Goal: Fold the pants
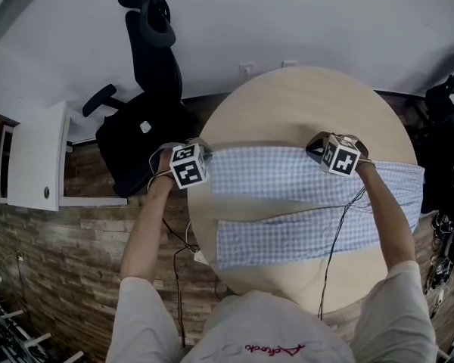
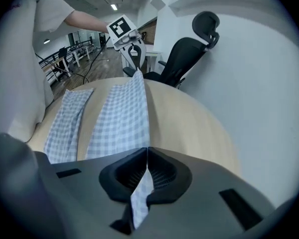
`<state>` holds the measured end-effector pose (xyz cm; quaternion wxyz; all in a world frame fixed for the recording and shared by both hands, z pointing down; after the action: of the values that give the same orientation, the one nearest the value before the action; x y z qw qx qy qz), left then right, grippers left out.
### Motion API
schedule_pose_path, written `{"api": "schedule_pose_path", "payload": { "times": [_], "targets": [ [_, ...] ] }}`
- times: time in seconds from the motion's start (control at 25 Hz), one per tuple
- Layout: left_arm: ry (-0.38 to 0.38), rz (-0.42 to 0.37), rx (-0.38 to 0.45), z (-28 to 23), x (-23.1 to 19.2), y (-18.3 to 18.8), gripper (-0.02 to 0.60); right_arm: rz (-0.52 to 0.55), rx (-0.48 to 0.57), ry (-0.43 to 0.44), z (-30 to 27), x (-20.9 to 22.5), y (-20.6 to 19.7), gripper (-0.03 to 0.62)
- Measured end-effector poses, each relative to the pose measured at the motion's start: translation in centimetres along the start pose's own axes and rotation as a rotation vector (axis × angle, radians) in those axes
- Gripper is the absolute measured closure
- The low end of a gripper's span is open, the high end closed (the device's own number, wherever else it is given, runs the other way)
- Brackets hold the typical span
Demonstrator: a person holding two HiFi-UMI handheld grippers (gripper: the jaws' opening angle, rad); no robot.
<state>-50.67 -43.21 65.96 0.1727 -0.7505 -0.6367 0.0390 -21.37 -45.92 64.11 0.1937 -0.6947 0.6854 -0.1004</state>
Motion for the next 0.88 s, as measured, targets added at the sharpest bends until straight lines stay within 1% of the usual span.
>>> {"api": "schedule_pose_path", "payload": {
  "times": [0.12, 0.24, 0.36, 0.52, 0.68, 0.88],
  "targets": [
    [0.084, -0.015, 0.020, 2.9, -0.2, 1.2, 0.538, 0.022, 0.035, -0.087, 3.2, 0.3, 0.8, 0.559],
    [0.149, -0.025, 0.033, 5.5, 0.7, 2.4, 0.538, 0.035, 0.064, -0.147, 6.2, -0.7, 1.4, 0.559],
    [0.198, -0.033, 0.040, 7.2, 2.9, 3.0, 0.538, 0.073, 0.081, -0.183, 8.4, -3.5, 1.6, 0.559],
    [0.249, -0.042, 0.046, 7.8, 7.7, 2.8, 0.538, 0.122, 0.075, -0.194, 8.9, -9.5, 0.9, 0.559],
    [0.240, -0.062, 0.009, 6.9, 14.3, 1.7, 0.538, 0.122, 0.081, -0.174, 8.5, -15.6, 0.0, 0.559],
    [0.174, -0.053, -0.033, 5.5, 22.0, 0.0, 0.538, 0.161, 0.044, -0.120, 7.0, -23.2, -1.3, 0.559]
  ]
}}
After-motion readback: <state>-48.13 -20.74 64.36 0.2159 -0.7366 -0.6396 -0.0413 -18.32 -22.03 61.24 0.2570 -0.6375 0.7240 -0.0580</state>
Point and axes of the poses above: the fingertips, and each gripper's own axes: z backward along the fingers, x to its right, y out of its top, the point moved 4 cm from there along z, backward along the fingers, and after that the axes turned 1 degree about z, right-handed, at the moved point
